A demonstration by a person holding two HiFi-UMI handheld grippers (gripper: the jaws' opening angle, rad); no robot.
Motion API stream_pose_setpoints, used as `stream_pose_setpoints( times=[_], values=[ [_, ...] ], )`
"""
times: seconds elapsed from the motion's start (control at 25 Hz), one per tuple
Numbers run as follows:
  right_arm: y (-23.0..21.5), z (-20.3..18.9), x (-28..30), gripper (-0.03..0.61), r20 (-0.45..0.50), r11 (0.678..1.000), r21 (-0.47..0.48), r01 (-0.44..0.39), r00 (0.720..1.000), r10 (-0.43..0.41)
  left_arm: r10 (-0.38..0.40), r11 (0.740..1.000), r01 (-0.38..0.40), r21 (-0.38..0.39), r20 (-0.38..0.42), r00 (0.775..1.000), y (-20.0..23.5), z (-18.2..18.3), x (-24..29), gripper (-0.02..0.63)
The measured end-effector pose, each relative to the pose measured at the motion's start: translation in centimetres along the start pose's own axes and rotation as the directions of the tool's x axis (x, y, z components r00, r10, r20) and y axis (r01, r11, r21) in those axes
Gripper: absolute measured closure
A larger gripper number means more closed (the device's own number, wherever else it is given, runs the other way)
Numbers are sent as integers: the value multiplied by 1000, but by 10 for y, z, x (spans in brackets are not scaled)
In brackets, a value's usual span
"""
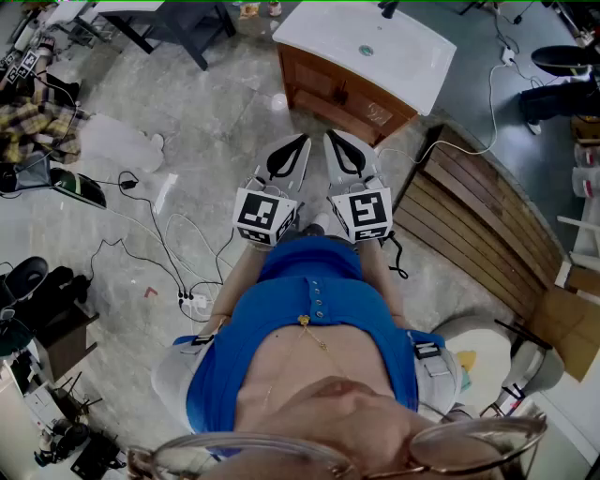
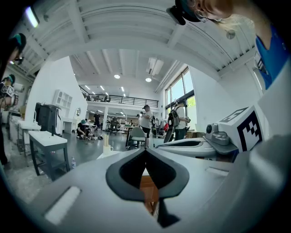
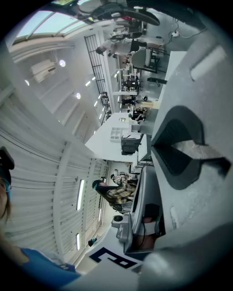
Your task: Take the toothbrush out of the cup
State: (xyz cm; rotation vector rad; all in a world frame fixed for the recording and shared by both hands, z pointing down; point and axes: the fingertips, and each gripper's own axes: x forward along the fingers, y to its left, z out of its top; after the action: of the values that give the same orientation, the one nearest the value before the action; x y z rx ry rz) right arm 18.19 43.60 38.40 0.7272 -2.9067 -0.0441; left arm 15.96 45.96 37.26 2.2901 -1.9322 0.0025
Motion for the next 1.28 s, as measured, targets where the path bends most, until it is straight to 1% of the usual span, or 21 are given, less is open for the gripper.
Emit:
stream_pose_setpoints(
  times=[0.16, 0.32, 0.56, 0.8, 1.04, 1.28],
  values=[
    [-5, -1, -4, 577, 7, 1000, 27, -13, 1000, 12, 14, 1000, -14, 0, 10, 1000, -2, 1, 4, 612],
    [-10, -5, -5, 577, 19, 999, 32, -21, 1000, 21, 19, 1000, -19, -9, 12, 1000, -5, -2, 10, 612],
    [-23, -7, 7, 577, 20, 999, 41, -17, 1000, 16, -6, 1000, 6, -13, 4, 1000, 1, -2, 28, 612],
    [-45, -6, 42, 577, 20, 999, 47, 10, 1000, -11, -30, 999, 30, -20, 2, 1000, 32, 0, 63, 612],
    [-73, 2, 99, 577, 27, 998, 43, 36, 999, -38, -80, 997, 80, -18, 1, 997, 74, 10, 112, 612],
    [-88, 4, 154, 577, 11, 998, 48, 49, 999, -49, -114, 993, 114, -16, -3, 994, 116, 18, 149, 612]
  ],
)
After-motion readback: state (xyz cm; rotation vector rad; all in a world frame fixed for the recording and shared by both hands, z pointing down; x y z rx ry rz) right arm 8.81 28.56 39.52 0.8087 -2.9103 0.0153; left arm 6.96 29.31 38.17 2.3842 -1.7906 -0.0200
